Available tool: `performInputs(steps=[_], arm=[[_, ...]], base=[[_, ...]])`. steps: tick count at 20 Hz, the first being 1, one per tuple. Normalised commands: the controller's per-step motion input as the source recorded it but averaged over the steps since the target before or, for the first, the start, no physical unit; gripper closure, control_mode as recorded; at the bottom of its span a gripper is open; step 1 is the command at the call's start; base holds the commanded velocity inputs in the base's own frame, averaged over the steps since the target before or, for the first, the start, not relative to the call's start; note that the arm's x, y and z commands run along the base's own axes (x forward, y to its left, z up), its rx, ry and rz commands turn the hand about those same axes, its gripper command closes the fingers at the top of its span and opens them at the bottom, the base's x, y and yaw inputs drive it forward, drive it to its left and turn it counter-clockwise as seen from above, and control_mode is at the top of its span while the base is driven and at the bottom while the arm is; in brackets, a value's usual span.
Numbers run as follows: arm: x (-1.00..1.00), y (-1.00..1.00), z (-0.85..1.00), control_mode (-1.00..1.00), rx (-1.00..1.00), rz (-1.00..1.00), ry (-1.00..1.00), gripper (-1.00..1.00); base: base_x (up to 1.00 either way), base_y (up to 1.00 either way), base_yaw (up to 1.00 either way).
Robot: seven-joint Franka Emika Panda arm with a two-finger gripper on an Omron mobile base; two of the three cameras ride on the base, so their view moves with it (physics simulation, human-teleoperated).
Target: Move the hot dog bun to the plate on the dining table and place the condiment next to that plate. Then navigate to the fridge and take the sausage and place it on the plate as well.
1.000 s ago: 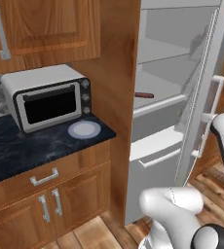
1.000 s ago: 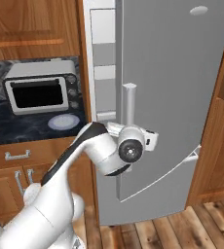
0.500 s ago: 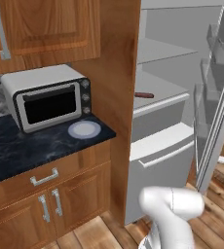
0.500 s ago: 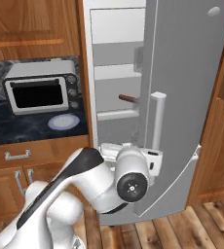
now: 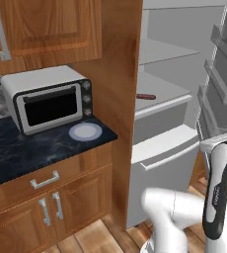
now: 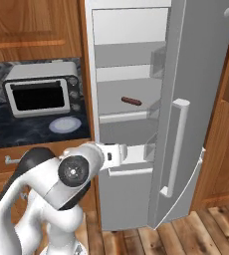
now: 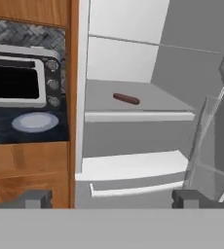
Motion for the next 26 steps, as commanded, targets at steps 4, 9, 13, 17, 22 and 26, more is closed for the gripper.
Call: performInputs(steps=[4,9,13,17,22,26], arm=[[1.00,0.24,-0.10,-1.00,-0.07,0.00,0.21,-1.00],[1.00,-0.08,-0.31,-1.00,-0.12,-0.09,0.25,-1.00],[1.00,-0.43,-0.22,-1.00,-0.23,-0.25,0.28,-1.00],[1.00,-0.64,-0.12,-1.00,-0.30,-0.34,0.24,-1.00],[0.71,-0.85,-0.41,-1.00,-0.22,-0.30,0.32,-1.00],[0.41,-0.93,-0.61,-1.00,-0.07,-0.17,0.26,-1.00]], base=[[0.00,0.00,0.00],[0.00,0.00,0.00],[0.00,0.00,0.00],[0.00,0.00,0.00],[0.00,0.00,0.00],[0.00,0.00,0.00]])
